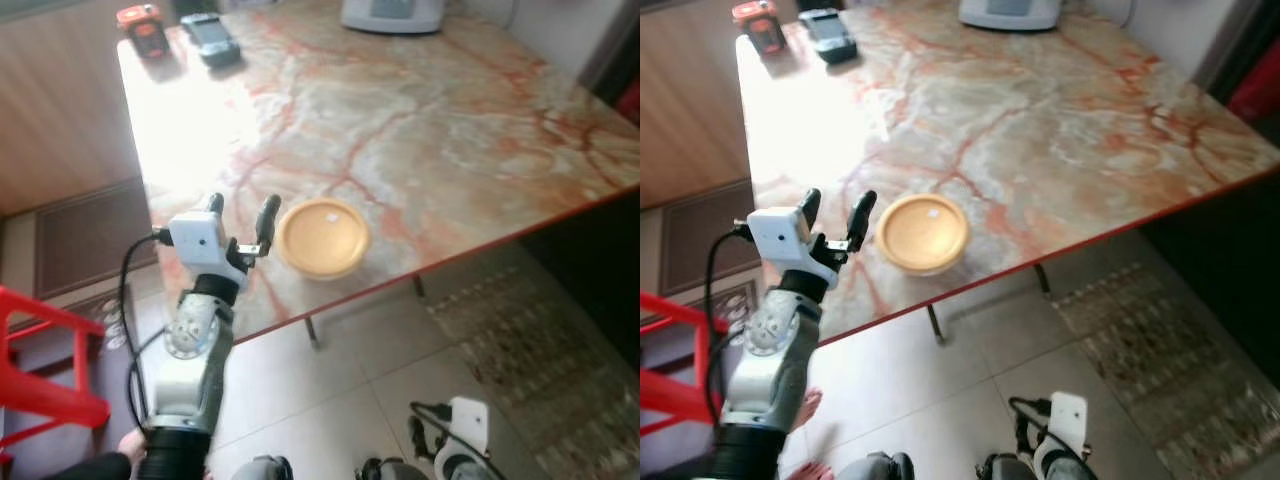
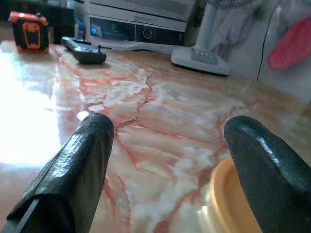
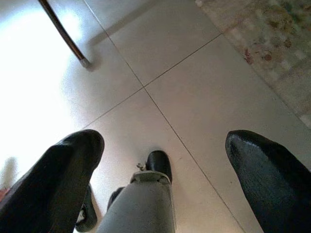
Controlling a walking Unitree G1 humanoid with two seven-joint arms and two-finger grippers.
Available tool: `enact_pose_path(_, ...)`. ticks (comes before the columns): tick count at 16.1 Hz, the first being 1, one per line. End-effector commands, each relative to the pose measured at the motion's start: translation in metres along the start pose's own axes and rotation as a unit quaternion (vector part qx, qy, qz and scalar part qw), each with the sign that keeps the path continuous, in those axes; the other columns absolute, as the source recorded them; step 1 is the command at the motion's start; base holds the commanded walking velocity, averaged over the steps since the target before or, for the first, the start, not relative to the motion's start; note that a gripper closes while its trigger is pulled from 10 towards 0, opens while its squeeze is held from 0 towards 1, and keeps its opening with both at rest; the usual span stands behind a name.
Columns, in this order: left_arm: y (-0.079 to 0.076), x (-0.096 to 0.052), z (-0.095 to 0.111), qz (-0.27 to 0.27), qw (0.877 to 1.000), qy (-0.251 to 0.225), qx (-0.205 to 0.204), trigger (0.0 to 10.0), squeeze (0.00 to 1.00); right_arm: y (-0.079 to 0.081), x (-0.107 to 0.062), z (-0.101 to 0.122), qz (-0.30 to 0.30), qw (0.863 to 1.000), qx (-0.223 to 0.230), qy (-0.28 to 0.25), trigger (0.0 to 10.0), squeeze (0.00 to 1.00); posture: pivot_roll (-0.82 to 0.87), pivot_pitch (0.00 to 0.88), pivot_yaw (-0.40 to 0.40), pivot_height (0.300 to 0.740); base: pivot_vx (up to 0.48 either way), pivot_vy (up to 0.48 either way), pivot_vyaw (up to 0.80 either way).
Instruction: Restocking fridge
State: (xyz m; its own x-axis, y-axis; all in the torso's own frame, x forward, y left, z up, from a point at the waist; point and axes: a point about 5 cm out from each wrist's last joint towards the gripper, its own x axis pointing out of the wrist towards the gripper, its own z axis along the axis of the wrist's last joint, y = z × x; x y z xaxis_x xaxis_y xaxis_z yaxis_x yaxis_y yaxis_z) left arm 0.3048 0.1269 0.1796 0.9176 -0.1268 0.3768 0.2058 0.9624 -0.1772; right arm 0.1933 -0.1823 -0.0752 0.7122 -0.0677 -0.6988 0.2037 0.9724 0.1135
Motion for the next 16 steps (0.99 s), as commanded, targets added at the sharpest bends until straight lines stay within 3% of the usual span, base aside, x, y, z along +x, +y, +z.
enact_pose_path(1,-0.004,-0.002,0.001,0.004,1.0,0.0,-0.028,10.0,0.0,-0.008,-0.004,-0.01,-0.011,1.0,0.0,0.019,10.0,0.0,0.01,0.22,0.037,0.74,0.0,0.0,0.0)
enact_pose_path(4,-0.017,-0.003,-0.011,-0.015,0.997,0.032,-0.075,10.0,0.0,-0.013,-0.004,-0.01,-0.012,1.0,-0.006,0.021,10.0,0.0,0.01,0.222,0.037,0.74,0.0,0.0,0.0)
enact_pose_path(10,-0.01,0.001,-0.025,0.018,0.989,0.065,-0.132,10.0,0.0,-0.011,-0.004,-0.009,-0.006,1.0,-0.02,0.02,10.0,0.0,0.0,0.226,0.043,0.74,0.0,0.0,0.0)
enact_pose_path(13,-0.013,0.011,-0.031,0.016,0.984,0.079,-0.156,10.0,0.0,-0.011,-0.004,-0.009,-0.005,0.999,-0.029,0.022,10.0,0.0,-0.01,0.224,0.047,0.74,0.0,0.0,0.0)
enact_pose_path(16,-0.014,0.015,-0.038,0.022,0.973,0.098,-0.21,10.0,0.0,-0.011,-0.003,-0.008,-0.006,0.999,-0.031,0.021,10.0,0.0,-0.02,0.22,0.056,0.74,0.0,0.0,0.0)
